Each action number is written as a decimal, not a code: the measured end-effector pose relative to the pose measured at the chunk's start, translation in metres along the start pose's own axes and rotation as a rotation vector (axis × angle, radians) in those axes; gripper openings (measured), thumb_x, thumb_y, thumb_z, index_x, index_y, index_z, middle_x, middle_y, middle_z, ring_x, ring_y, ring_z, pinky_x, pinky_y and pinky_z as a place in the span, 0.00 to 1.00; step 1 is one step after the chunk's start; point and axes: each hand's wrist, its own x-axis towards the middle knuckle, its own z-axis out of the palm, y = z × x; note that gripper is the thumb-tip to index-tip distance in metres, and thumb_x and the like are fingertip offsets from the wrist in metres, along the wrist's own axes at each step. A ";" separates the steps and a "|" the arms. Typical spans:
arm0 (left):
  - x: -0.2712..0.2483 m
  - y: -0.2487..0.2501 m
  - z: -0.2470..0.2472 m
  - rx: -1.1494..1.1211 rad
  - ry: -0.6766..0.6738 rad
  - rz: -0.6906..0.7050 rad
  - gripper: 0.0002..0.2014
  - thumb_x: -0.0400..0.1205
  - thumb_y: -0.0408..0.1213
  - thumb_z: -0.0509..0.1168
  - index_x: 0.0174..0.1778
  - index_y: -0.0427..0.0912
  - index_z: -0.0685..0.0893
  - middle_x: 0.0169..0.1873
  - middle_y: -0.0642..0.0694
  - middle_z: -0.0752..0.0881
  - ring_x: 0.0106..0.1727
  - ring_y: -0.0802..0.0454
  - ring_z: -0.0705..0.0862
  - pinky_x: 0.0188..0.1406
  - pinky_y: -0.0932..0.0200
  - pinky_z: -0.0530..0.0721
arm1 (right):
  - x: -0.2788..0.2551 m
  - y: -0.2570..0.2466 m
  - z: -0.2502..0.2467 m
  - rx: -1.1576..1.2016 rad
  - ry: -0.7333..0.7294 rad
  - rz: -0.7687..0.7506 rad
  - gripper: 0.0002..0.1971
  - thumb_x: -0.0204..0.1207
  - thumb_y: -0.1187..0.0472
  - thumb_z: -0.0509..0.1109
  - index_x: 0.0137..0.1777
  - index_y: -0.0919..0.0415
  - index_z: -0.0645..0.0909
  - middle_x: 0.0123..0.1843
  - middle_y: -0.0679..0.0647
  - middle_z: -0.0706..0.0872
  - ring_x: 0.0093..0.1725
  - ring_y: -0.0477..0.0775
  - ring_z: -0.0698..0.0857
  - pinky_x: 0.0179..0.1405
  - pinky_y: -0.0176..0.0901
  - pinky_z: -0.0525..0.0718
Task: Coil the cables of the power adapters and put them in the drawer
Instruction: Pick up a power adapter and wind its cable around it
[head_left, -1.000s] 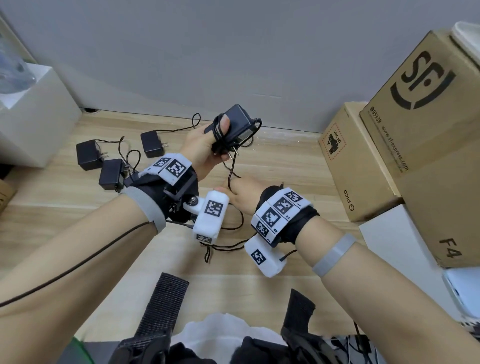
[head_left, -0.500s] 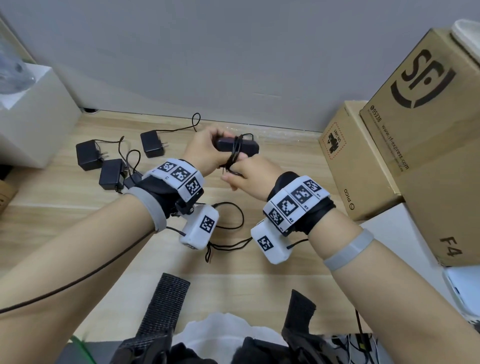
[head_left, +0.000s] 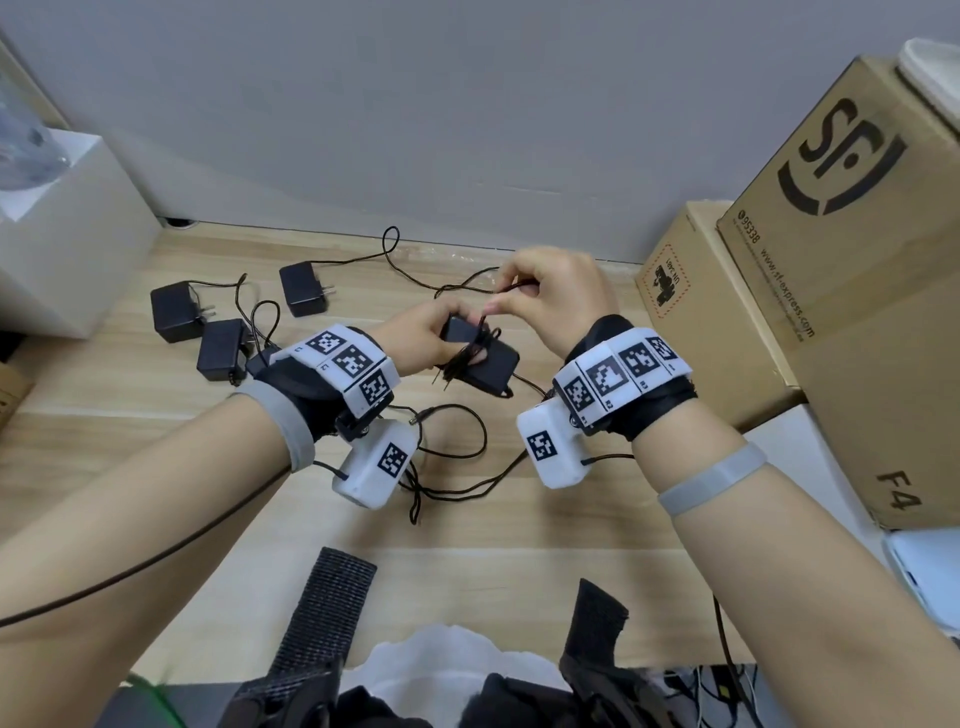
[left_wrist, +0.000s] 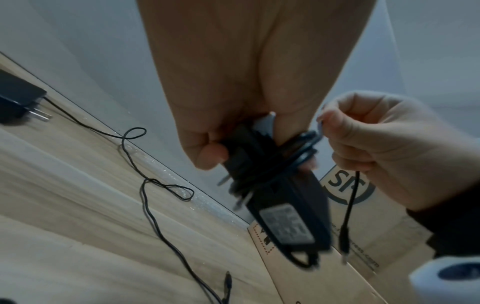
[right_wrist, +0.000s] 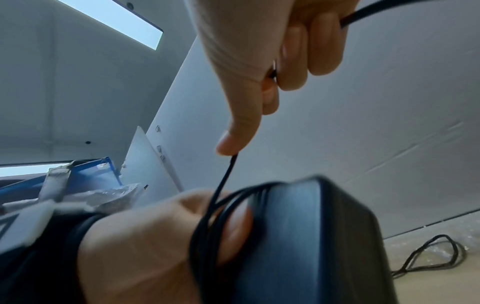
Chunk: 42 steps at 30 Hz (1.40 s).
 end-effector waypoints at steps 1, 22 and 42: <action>-0.002 0.000 -0.001 -0.002 -0.058 -0.001 0.13 0.75 0.30 0.70 0.52 0.47 0.77 0.43 0.47 0.83 0.45 0.50 0.82 0.47 0.56 0.82 | 0.002 0.003 -0.002 0.009 0.025 0.005 0.07 0.64 0.50 0.78 0.37 0.51 0.86 0.34 0.42 0.81 0.39 0.47 0.79 0.43 0.47 0.79; 0.003 0.009 -0.005 -0.677 0.453 0.061 0.13 0.78 0.32 0.68 0.58 0.40 0.79 0.25 0.59 0.84 0.26 0.65 0.83 0.25 0.72 0.79 | -0.020 0.005 0.046 -0.009 -0.476 0.101 0.19 0.84 0.61 0.55 0.73 0.56 0.73 0.47 0.54 0.77 0.50 0.53 0.76 0.50 0.36 0.68; 0.002 0.001 -0.004 -0.469 0.499 0.043 0.10 0.76 0.34 0.71 0.44 0.53 0.79 0.38 0.53 0.81 0.39 0.56 0.80 0.39 0.59 0.80 | -0.013 -0.009 0.015 0.379 -0.160 0.169 0.10 0.73 0.68 0.69 0.35 0.53 0.77 0.28 0.52 0.83 0.24 0.49 0.80 0.25 0.34 0.77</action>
